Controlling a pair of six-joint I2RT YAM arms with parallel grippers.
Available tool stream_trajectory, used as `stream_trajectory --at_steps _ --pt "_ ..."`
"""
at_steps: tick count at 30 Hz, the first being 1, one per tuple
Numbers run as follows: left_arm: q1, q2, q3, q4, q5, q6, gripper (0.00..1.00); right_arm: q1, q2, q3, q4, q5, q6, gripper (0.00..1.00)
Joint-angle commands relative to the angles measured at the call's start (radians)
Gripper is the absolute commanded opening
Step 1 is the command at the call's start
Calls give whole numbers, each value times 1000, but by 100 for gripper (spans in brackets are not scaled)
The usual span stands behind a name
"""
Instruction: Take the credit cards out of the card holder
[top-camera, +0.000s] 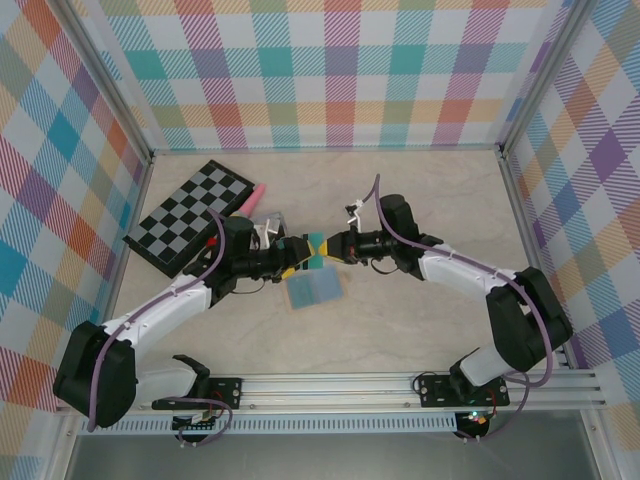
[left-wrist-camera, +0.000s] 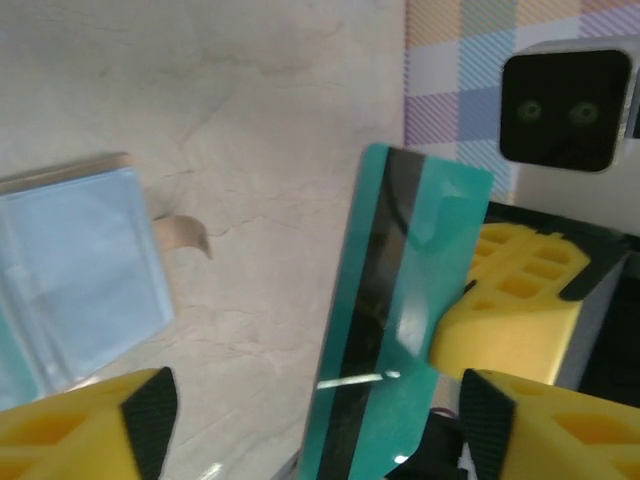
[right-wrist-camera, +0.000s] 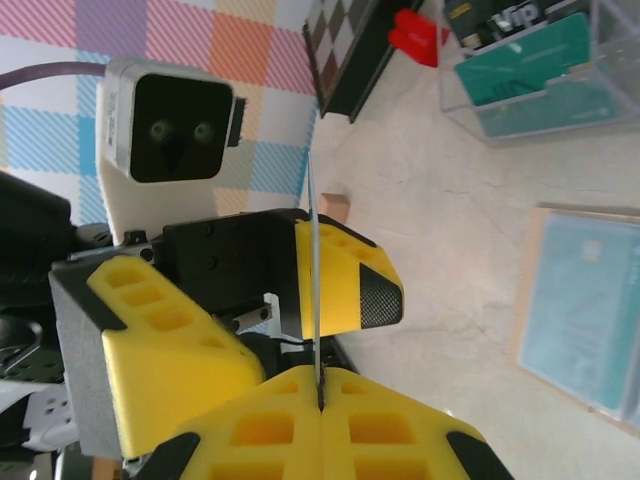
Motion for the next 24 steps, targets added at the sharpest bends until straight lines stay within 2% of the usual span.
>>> stream_trajectory --at_steps 1,8,15,16,18,24 --pt "18 -9 -28 159 60 -48 64 -1 16 -2 78 -77 31 0" --pt "26 -43 -43 238 65 -63 32 -5 22 0 70 -78 31 0" --pt "28 -82 -44 189 41 -14 6 -14 35 17 1 -65 -9 0" --pt "28 -86 -41 167 34 -1 3 -15 34 26 -28 -57 -27 4" --pt "28 -96 -16 80 12 49 0 -14 25 44 -95 -34 -69 17" --pt "26 -131 103 -270 -170 251 0 -25 -8 108 -344 121 -208 61"
